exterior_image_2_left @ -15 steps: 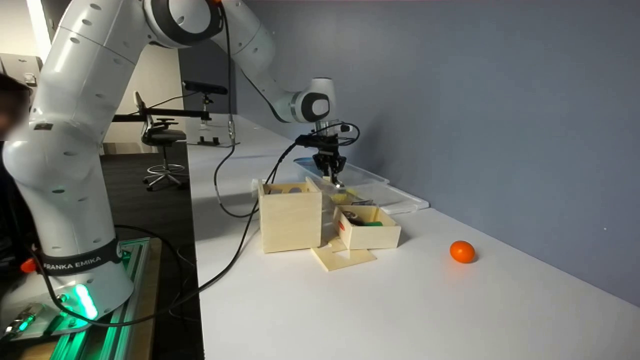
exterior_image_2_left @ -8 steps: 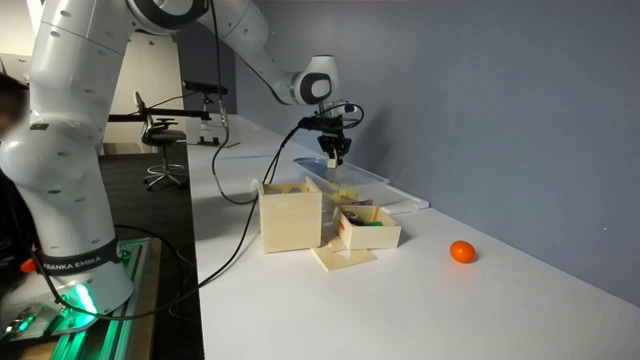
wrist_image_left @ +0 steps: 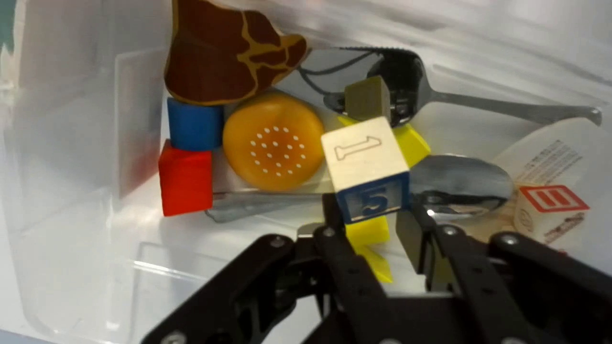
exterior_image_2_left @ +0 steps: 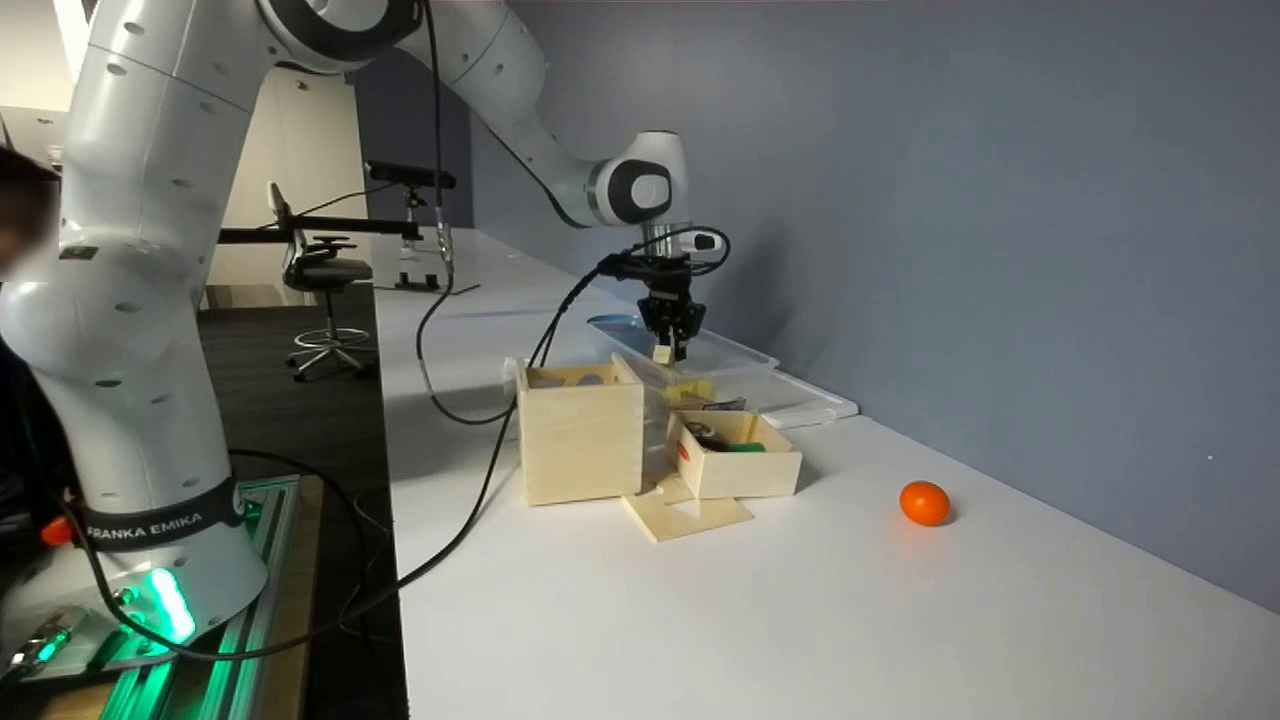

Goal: Take the wooden box out of the container then put the silver spoon in the bowl.

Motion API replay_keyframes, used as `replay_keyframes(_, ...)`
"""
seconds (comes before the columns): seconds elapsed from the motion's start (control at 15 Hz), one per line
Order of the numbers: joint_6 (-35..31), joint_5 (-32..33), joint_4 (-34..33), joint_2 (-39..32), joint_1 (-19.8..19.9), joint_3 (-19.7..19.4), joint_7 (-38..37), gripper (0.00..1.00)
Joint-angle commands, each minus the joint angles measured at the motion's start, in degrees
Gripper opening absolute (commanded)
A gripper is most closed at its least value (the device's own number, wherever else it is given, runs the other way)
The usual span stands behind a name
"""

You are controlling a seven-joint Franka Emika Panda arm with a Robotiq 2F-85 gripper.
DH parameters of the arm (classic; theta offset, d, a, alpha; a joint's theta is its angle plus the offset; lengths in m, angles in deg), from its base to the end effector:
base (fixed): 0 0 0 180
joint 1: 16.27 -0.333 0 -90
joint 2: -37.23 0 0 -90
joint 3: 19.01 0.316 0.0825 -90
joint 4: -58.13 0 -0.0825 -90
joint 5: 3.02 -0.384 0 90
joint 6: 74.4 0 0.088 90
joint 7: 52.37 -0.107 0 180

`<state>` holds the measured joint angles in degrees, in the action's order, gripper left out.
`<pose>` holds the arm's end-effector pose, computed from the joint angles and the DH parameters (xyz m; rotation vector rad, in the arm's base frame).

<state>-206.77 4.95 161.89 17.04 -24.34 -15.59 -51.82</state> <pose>0.6419 0.1246 0.3626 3.0253 0.4435 0.2387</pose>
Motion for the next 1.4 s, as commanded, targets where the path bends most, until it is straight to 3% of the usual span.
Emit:
replay_keyframes(0.0, 3.15, 2.50, 0.29, -1.24, -0.56, -1.64, -4.58, 0.10)
replay_keyframes(0.07, 4.33, 2.11, 0.19, -1.68, -0.48, -1.44, -4.06, 0.58)
replay_keyframes(0.2, 5.25, 1.13, 0.64, -1.48, -0.37, -0.58, -2.50, 0.66)
replay_keyframes(0.47, 5.23, -1.71, 2.85, 1.26, 0.02, 2.40, 1.91, 0.95)
replay_keyframes(0.6, 3.32, -3.19, 3.66, 1.76, 0.14, 4.08, 4.14, 1.00)
replay_keyframes(0.87, 0.91, -4.18, 1.81, -2.08, 0.05, 6.20, 9.40, 1.00)
replay_keyframes(1.33, -7.05, -1.97, -0.29, -9.43, -0.65, 6.02, 11.23, 1.00)
